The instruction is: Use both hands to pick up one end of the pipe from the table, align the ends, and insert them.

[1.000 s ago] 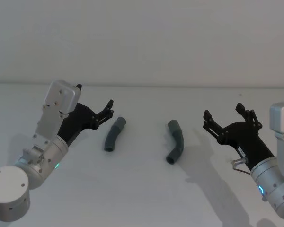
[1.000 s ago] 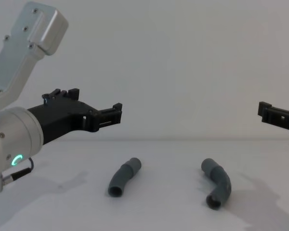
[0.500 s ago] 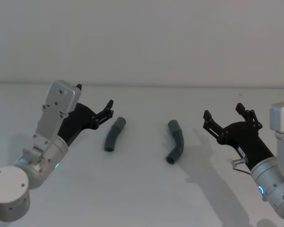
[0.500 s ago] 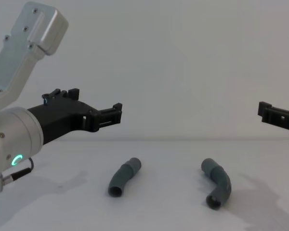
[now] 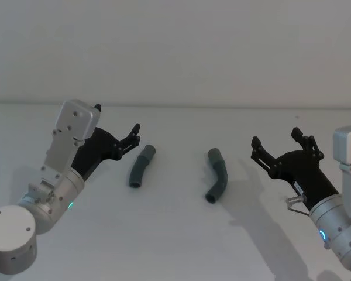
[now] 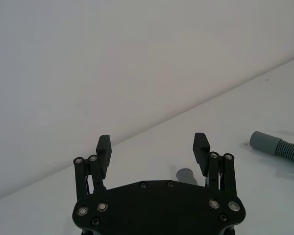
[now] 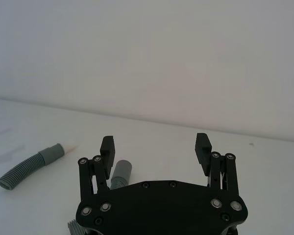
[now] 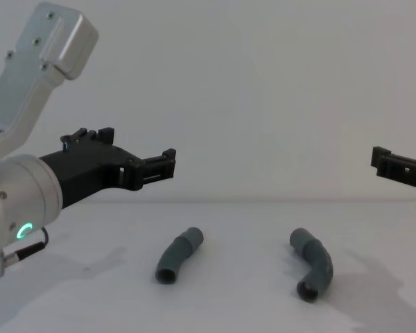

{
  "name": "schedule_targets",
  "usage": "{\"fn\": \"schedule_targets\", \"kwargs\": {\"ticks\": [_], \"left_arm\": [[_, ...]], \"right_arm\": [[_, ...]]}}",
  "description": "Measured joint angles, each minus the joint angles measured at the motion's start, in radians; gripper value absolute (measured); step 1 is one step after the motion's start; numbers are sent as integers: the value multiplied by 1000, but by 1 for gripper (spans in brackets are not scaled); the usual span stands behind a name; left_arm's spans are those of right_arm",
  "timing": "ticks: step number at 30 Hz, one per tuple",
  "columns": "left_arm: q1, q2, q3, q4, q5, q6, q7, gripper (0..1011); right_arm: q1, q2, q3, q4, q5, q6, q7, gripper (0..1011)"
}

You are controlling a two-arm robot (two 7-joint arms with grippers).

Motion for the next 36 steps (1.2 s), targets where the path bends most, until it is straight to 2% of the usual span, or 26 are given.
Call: {"fn": "schedule_targets", "kwargs": {"ticks": [4, 9, 16, 17, 25, 33, 36], "left_arm": [[-2, -1, -1, 0, -1, 9, -2, 1001], [-10, -4, -4, -7, -11, 51, -11, 1001], [-21, -18, -16, -18, -39, 151, -17, 1001], [-21, -18, -16, -18, -39, 151, -17, 1001], [-32, -44, -35, -22, -78, 279, -12, 1001], [-60, -67, -37, 5, -106, 400, -20, 1001], [-72, -71, -32, 20, -110, 419, -30, 1001]], "right_arm": [[5, 1, -1, 0, -1, 12, 1, 993], [22, 5, -6, -3, -1, 66, 8, 993], [64, 3, -17, 5, -1, 159, 15, 993], [71, 1, -19, 9, -2, 169, 15, 993], [126, -18, -35, 44, -4, 271, 15, 993], [165, -43, -39, 82, 0, 338, 15, 993], [178, -52, -40, 98, 3, 357, 15, 993]]}}
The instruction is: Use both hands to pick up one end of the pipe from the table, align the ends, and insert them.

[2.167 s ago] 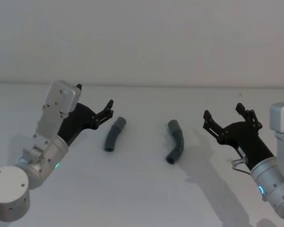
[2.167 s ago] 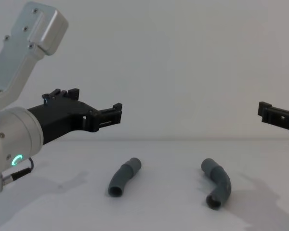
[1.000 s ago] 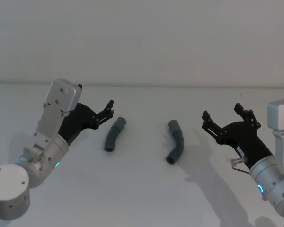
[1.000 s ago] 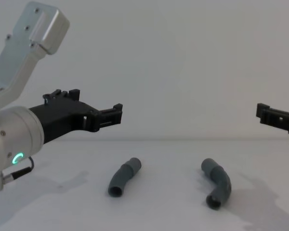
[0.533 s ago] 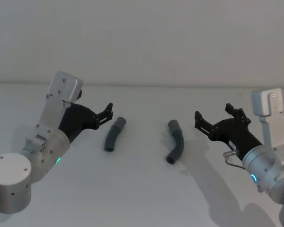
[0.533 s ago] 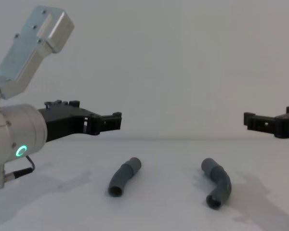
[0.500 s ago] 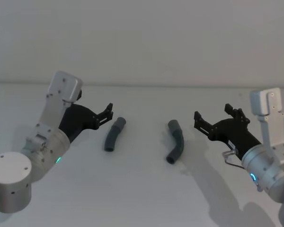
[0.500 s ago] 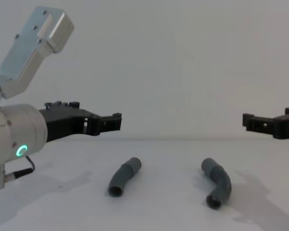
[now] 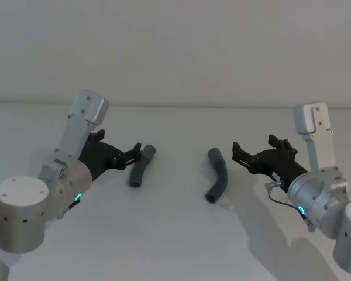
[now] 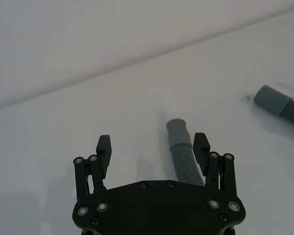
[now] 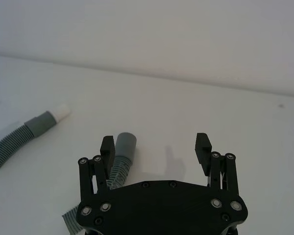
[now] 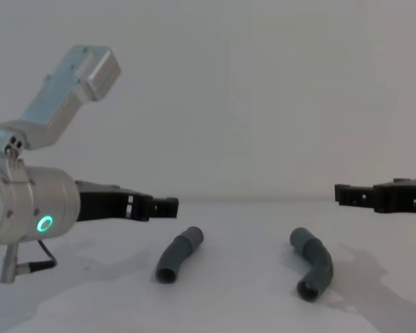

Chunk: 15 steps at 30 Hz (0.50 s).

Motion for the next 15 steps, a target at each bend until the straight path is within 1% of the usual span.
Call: {"fn": "schedule_targets", "kwargs": {"ticks": [3, 9, 12, 15], "left_arm": [[-25, -5, 13, 32, -2, 26, -25, 1001], [-64, -12, 36, 80, 3, 43, -57, 1001], [-89, -15, 54, 113, 13, 50, -77, 1001], [-100, -18, 61, 128, 18, 55, -85, 1001]], "right_arm": [[9, -9, 1, 15, 5, 18, 1, 993], [20, -21, 4, 30, 13, 41, 8, 993], [24, -27, 7, 35, 19, 56, 14, 993], [27, -32, 10, 38, 25, 71, 20, 993]]}}
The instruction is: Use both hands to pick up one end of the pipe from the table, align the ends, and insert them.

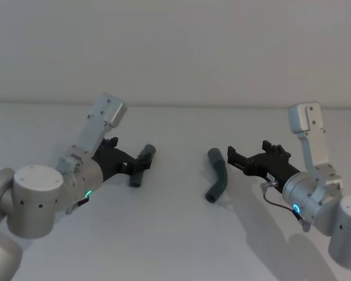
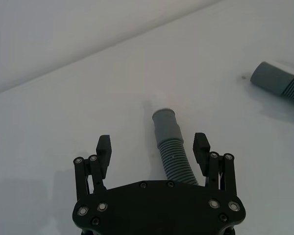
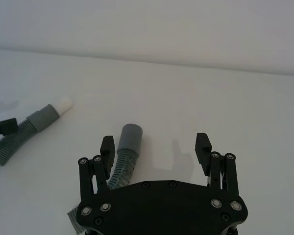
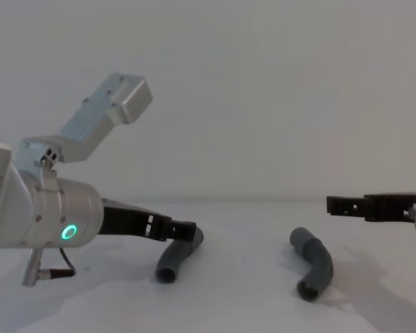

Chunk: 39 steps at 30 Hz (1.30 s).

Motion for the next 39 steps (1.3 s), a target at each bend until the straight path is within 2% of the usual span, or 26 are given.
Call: {"fn": "schedule_targets", "kwargs": {"ticks": [17, 28, 39], "left_arm": [[-43, -14, 19, 70, 23, 45, -28, 1001], [-57, -19, 22, 95, 28, 57, -50, 1001], [-61, -24, 22, 105, 37, 59, -61, 1001]], "right_arm": [[10, -19, -9, 17, 0, 57, 10, 994], [17, -28, -29, 27, -19, 88, 14, 993], [30, -33, -52, 55, -48, 94, 17, 994]]}}
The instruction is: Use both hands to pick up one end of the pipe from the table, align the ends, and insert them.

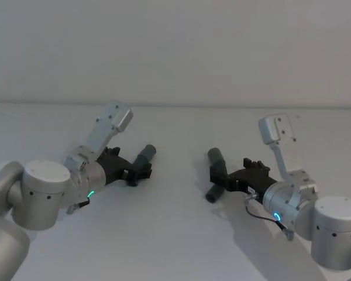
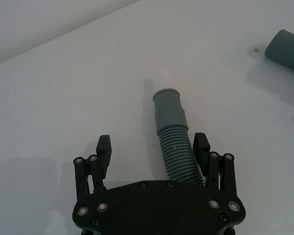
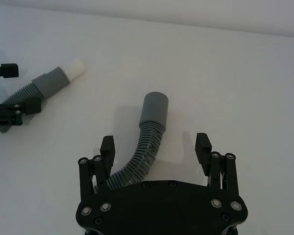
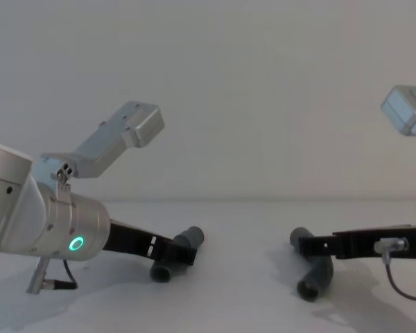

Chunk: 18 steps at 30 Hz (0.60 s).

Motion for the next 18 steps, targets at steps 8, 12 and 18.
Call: {"fn": "schedule_targets", "kwargs": {"ticks": [8, 12, 18], "left_arm": [[4, -1, -4, -1, 8, 0, -1, 1001], [8, 0, -7, -6, 11, 0, -1, 1001], [16, 2, -14, -16, 15, 0, -1, 1001]], "right_arm": [[11, -7, -14, 17, -17, 4, 5, 993], [17, -12, -21, 26, -23, 6, 7, 994], [29, -20, -29, 41, -34, 7, 9, 994]]}}
